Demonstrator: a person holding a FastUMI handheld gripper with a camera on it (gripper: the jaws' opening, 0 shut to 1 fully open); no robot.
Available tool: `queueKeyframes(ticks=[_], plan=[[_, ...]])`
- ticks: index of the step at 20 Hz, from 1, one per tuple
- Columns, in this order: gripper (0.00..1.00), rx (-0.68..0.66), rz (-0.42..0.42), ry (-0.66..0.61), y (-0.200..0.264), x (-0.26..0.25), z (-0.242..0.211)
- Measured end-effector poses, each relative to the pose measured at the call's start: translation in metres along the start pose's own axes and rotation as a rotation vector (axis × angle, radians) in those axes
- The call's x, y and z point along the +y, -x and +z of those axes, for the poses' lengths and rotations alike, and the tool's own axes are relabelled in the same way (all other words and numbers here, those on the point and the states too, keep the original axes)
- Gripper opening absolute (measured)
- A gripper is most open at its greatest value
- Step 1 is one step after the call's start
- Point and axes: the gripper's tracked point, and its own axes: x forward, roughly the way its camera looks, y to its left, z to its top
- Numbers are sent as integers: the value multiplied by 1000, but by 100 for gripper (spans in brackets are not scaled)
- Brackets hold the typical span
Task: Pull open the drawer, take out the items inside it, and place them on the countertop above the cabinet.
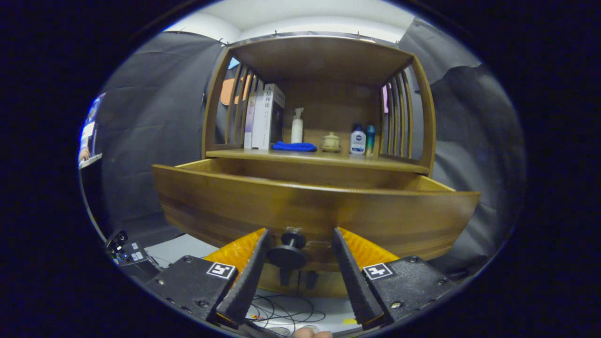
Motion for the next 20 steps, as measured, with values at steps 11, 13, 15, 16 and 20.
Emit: queueKeyframes(ticks=[11, 13, 15, 16, 20], plan=[[89, -168, -2, 45, 7, -21, 117], [88, -162, -9, 36, -2, -27, 129], [88, -137, -12, 45, -12, -31, 133], [88, -112, -11, 49, -19, -32, 132], [89, 56, 22, -16, -48, -33, 113]])
